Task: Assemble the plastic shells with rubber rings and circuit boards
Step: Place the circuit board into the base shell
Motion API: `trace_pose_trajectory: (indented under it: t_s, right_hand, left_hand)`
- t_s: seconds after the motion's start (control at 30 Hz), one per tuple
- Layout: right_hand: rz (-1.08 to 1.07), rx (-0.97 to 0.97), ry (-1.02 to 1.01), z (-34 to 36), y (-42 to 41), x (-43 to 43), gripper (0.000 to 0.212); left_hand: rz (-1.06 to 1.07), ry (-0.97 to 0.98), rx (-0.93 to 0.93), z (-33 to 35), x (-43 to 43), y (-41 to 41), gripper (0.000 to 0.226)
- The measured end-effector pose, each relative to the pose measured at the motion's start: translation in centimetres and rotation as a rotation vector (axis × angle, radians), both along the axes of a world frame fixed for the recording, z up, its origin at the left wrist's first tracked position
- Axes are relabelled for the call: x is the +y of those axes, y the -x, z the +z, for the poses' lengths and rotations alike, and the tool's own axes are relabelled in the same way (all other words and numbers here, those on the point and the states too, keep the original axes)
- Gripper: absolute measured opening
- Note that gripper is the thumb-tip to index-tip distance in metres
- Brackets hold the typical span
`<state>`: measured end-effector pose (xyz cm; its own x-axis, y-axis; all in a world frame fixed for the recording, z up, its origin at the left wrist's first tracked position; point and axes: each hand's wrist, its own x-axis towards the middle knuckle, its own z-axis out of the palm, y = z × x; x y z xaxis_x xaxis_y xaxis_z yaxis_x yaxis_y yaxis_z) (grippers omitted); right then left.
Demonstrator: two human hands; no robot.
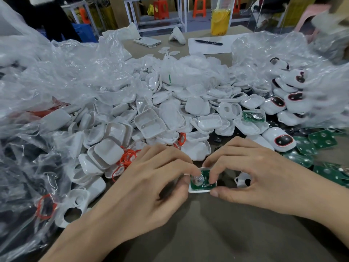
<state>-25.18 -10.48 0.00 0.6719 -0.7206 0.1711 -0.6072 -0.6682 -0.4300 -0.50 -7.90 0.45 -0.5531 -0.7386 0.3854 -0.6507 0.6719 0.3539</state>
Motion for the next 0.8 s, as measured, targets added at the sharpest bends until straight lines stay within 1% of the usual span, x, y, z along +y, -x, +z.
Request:
trace_pose_trajectory:
  t_s: [0.17,0.33,0.57,0.8]
  right_hand:
    - [0.015,0.008,-0.003,0.01,0.06,-0.02,0.017]
    - [0.050,0.024,0.004,0.08,0.05,-0.05,0.015]
    - [0.032,-0.010,-0.037,0.00,0.10,-0.11,0.016]
    - [0.020,-0.003,-0.043,0.16,-0.03,-0.06,0.018]
  left_hand:
    - [-0.049,-0.020,-0.078,-0.16,-0.07,-0.15,0.015]
    - [-0.059,-0.030,-0.073,-0.08,0.03,0.05,0.012]
    - [-0.069,-0.030,-0.072,-0.12,0.05,0.10,0.009]
    - [-0.027,-0.006,-0.057,-0.21,0.02,0.05,0.017]
